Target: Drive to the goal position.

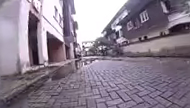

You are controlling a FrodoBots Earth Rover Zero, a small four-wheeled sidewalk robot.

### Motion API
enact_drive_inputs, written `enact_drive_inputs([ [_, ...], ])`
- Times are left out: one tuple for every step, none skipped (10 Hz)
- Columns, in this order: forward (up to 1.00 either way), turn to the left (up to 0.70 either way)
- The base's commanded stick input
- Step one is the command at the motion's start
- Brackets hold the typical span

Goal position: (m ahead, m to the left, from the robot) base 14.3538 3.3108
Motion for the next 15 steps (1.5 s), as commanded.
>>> enact_drive_inputs([
  [0.7,0.0],
  [0.7,0.0],
  [0.7,0.0],
  [0.7,0.0],
  [0.7,0.0],
  [0.7,0.0],
  [0.7,0.0],
  [0.7,0.0],
  [0.7,0.0],
  [0.7,0.0],
  [0.7,0.0],
  [0.7,0.0],
  [0.7,0.0],
  [0.7,0.0],
  [0.7,0.0],
])
